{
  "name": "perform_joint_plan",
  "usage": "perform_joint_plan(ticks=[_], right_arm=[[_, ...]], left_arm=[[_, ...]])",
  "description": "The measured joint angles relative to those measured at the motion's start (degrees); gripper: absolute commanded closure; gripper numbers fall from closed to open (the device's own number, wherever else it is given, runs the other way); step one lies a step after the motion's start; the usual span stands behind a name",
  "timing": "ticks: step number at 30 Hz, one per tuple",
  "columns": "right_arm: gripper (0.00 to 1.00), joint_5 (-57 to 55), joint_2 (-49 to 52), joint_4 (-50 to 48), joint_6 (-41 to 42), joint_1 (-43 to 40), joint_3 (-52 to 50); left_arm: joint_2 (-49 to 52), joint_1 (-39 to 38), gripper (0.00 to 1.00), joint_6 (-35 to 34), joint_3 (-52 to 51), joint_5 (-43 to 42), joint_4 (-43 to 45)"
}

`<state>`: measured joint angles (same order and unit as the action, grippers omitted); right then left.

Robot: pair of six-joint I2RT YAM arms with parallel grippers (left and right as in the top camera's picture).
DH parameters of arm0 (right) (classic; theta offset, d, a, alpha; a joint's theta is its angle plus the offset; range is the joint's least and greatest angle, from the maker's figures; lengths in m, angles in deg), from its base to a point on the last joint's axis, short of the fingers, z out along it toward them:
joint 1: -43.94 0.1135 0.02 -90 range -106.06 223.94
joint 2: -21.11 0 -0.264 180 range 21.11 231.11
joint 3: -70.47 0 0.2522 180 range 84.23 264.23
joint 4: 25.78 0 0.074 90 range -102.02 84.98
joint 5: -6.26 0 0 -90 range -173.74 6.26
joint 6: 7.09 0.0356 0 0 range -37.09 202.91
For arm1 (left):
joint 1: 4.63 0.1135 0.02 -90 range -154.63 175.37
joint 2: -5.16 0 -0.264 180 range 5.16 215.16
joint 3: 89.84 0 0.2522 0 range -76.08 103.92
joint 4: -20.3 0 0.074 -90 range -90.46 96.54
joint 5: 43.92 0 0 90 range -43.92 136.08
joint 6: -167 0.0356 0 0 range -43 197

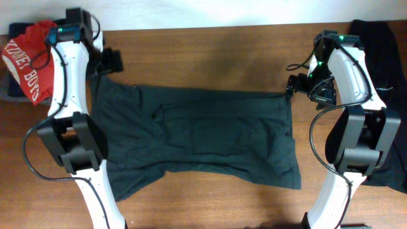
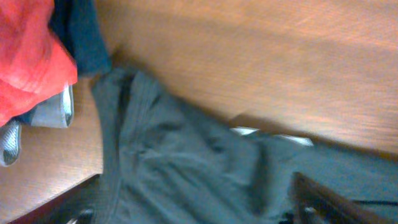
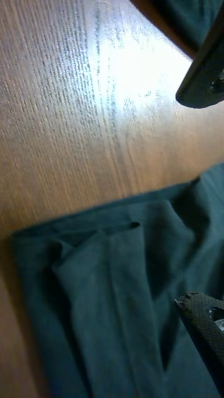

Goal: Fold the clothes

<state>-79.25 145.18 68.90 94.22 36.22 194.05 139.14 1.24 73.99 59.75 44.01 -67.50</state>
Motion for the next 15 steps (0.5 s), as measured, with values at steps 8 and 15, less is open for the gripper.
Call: perform_joint_plan(ticks=[8,15], right_arm=[[0.01,4.15,-0.04,11.74,-0.17,0.00,10.14],[0.01,4.37,-3.85,16.15,-1.73,0.83,11.61]], left_arm=[[0.00,-3.56,0.01,-0.02,12.66,-5.88,-10.86],[-0.09,-3.50,0.01,-0.02,17.18,-7.69,-17.73]])
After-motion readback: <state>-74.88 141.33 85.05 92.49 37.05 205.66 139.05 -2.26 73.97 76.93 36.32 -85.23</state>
